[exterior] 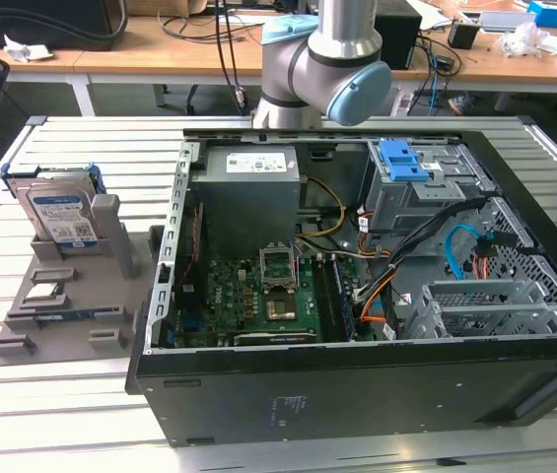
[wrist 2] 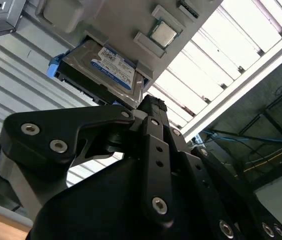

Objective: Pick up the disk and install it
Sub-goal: 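Pick up the disk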

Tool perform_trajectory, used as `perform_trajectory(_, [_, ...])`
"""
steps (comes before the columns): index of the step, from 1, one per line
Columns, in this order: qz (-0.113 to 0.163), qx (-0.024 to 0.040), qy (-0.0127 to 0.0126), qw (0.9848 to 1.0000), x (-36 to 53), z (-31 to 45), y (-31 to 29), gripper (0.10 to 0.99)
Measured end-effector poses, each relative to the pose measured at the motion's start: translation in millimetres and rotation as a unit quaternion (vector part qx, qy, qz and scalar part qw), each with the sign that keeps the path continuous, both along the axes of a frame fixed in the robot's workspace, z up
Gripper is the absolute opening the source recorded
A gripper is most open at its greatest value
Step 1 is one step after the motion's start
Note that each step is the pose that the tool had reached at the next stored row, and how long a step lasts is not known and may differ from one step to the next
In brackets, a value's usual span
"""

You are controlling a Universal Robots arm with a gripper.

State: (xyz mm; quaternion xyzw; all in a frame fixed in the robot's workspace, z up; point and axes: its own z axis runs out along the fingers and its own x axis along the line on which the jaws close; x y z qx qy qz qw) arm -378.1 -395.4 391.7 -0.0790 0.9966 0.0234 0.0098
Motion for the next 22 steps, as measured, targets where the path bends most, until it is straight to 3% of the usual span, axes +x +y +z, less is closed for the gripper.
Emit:
perform_trajectory(4, [0.024, 0.0000, 0.0000, 0.9997, 0.0, 0.0, 0.0, 0.106])
perform_trajectory(12, [0.078, 0.0000, 0.0000, 0.9970, 0.0, 0.0, 0.0, 0.106])
perform_trajectory(22, [0.135, 0.0000, 0.0000, 0.9909, 0.0, 0.0, 0.0, 0.106])
